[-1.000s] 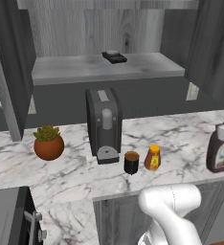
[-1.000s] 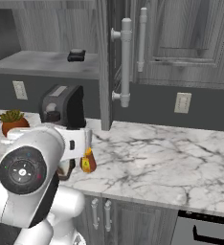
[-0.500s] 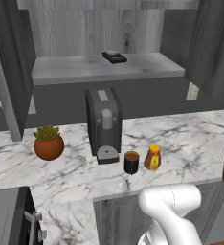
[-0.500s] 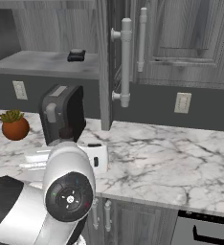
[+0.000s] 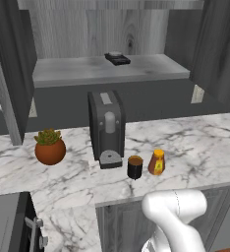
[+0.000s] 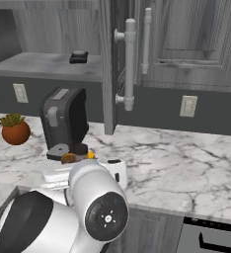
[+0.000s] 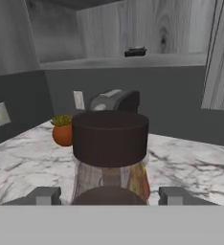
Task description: Pick the syrup bottle and honey bottle from the cabinet and place them next to the mug.
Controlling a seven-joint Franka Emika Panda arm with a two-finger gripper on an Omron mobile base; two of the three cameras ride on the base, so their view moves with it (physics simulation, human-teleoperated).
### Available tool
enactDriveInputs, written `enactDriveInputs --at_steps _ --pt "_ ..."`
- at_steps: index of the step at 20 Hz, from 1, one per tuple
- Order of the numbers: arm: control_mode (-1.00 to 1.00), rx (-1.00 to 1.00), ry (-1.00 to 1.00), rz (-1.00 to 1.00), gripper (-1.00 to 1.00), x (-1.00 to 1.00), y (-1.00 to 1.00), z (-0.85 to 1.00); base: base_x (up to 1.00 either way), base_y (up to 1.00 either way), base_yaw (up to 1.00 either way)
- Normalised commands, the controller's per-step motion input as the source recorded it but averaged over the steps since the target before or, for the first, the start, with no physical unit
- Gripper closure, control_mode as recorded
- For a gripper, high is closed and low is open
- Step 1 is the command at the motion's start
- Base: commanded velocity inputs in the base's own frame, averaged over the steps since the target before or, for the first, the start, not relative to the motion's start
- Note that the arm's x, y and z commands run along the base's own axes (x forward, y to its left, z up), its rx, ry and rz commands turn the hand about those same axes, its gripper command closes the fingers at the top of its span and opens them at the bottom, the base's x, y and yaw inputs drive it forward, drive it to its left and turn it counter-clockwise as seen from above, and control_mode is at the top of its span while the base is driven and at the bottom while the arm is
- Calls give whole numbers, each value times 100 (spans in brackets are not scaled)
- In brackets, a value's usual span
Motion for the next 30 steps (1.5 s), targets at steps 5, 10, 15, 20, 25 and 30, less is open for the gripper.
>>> enactDriveInputs --at_steps 5,10,15,20,25,30 --pt "-100 1 0 0 100 37 0 -26 0 0 0" --pt "-100 0 -1 0 100 44 0 -18 0 0 0" --pt "-100 1 -1 0 100 24 -3 -22 0 0 0" --pt "-100 3 -2 0 100 20 -2 -26 0 0 0" --pt "-100 4 -6 0 100 27 -3 -13 0 0 0" --pt "-100 4 -5 0 100 22 -16 -9 0 0 0"
